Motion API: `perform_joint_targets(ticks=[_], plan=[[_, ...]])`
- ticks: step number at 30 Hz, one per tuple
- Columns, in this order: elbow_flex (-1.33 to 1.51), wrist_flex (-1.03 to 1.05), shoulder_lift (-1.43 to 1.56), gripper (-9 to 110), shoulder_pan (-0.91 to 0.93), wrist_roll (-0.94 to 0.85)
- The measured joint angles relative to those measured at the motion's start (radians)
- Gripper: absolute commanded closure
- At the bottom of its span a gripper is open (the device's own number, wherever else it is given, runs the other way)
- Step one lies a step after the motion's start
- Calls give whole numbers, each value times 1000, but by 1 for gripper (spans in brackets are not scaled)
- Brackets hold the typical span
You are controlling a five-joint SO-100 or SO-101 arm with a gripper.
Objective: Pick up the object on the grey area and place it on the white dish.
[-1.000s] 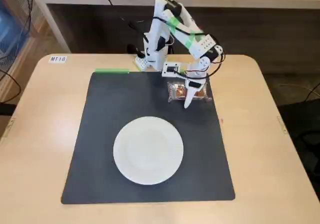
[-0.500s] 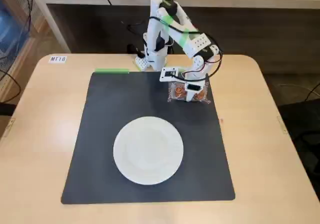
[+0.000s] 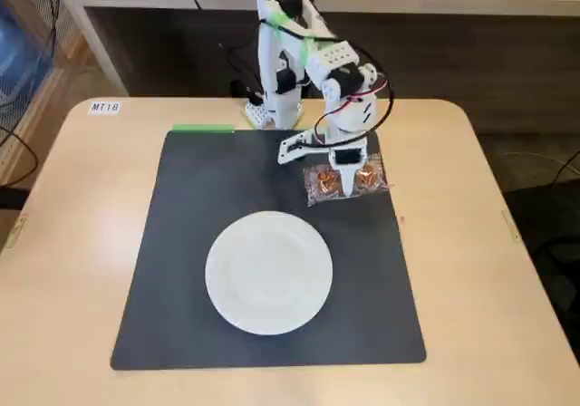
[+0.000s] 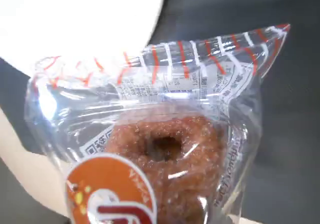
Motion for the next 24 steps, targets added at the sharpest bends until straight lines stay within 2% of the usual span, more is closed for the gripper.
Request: perform_joint_targets(ticks=[7, 11, 20, 24], plan=[[-14, -67, -48, 91, 236, -321], [-161, -23, -210, 92, 347, -443], [-877, 296, -723, 91, 383, -557], [-1289, 529, -985, 88, 410, -557]])
